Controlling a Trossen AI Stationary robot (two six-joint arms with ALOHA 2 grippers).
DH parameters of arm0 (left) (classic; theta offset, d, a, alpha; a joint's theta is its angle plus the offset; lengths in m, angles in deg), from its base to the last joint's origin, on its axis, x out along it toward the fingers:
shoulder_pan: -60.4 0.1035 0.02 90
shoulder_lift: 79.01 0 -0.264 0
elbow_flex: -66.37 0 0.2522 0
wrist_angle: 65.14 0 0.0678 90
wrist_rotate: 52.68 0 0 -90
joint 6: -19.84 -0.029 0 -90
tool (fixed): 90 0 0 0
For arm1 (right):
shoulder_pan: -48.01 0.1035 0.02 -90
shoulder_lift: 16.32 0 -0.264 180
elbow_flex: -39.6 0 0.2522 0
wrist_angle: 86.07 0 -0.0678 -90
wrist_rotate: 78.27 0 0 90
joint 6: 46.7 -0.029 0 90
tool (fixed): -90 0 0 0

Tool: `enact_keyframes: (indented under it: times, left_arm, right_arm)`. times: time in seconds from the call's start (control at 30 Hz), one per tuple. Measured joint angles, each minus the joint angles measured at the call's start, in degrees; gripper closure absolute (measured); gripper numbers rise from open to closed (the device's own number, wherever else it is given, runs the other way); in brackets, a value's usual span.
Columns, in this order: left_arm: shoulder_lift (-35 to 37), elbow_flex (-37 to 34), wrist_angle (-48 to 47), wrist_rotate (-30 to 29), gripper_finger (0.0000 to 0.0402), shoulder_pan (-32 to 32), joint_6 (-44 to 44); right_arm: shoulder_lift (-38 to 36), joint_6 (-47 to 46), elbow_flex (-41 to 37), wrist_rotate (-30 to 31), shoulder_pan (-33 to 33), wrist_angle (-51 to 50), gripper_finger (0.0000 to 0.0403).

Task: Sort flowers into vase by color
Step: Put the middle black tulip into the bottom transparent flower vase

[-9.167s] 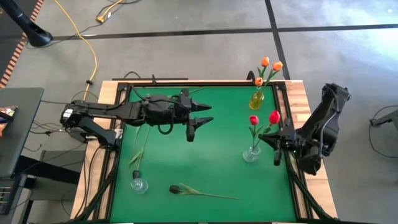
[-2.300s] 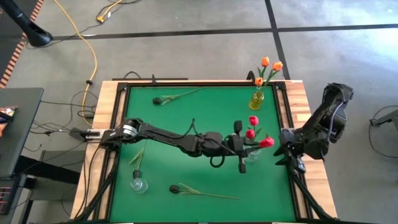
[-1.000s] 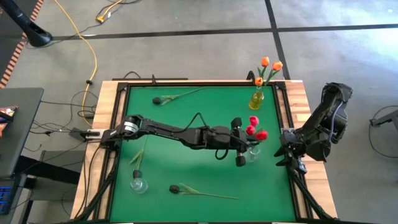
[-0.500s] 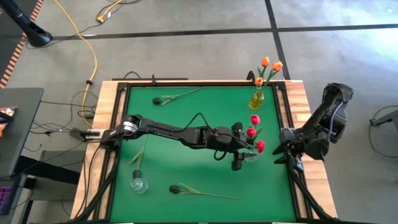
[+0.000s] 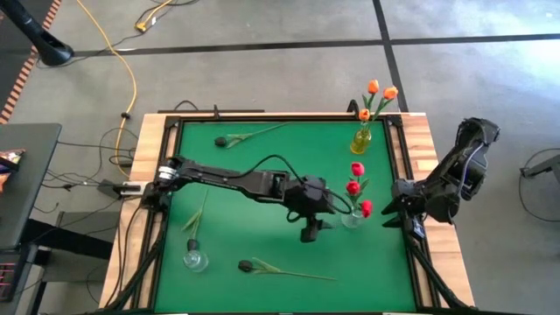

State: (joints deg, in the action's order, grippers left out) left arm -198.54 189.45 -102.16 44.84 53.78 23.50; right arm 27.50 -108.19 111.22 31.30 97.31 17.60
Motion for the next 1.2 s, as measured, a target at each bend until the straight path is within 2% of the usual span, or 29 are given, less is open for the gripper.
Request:
enact_keyframes:
  times: [0.2,0.37,0.57,0.7,0.8,0.93,1.03,1.2]
  left_arm:
    - [4.16,0.00,-14.36,-0.12,0.0202,0.14,-2.36]
    - [8.88,0.00,-30.60,-0.31,0.0202,0.22,-0.65]
    - [12.88,0.07,-51.71,-6.54,0.0203,1.83,3.41]
    - [14.20,0.07,-63.78,-12.95,0.0203,3.77,7.06]
    - [15.41,-1.08,-66.49,-15.17,0.0203,5.64,10.87]
    - [21.40,-9.26,-63.85,-13.33,0.0203,8.95,15.57]
    - [27.31,-19.59,-63.06,-13.71,0.0203,11.88,21.23]
    - [38.78,-40.75,-52.31,-5.23,0.0203,16.80,34.00]
  right_arm:
    - [0.00,0.02,0.00,-0.02,-1.18,0.00,0.0173]
    - [-0.02,0.02,0.00,-0.04,-1.88,-0.08,0.0173]
    - [-0.02,0.02,0.00,-0.04,-1.91,-0.16,0.0173]
    - [-0.02,0.02,0.00,-0.02,-1.91,-0.21,0.0173]
    - [-0.02,0.02,0.00,-0.02,-1.91,-0.21,0.0173]
    - [0.02,0.02,0.00,1.08,-1.91,-0.10,0.0173]
    - [0.02,0.03,0.00,1.84,-1.89,0.17,0.0173]
    - [0.04,0.48,0.00,2.10,-2.64,-0.36,0.0173]
